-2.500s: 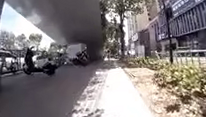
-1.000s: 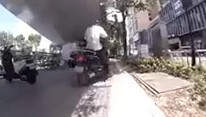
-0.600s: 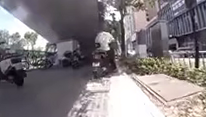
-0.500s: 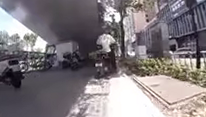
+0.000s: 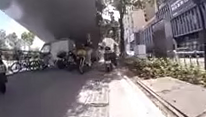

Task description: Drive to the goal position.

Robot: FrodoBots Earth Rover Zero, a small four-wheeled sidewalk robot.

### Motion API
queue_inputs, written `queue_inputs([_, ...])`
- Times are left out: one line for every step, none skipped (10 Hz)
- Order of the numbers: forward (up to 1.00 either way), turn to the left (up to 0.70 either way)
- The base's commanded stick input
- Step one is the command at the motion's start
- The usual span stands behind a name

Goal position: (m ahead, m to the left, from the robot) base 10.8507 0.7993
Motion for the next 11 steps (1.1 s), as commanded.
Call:
queue_inputs([0.70,0.00])
queue_inputs([0.70,0.00])
queue_inputs([0.70,0.00])
queue_inputs([0.70,0.00])
queue_inputs([0.70,0.00])
queue_inputs([0.70,0.00])
queue_inputs([0.70,0.00])
queue_inputs([0.70,0.00])
queue_inputs([0.70,0.00])
queue_inputs([0.70,0.00])
queue_inputs([0.70,0.00])
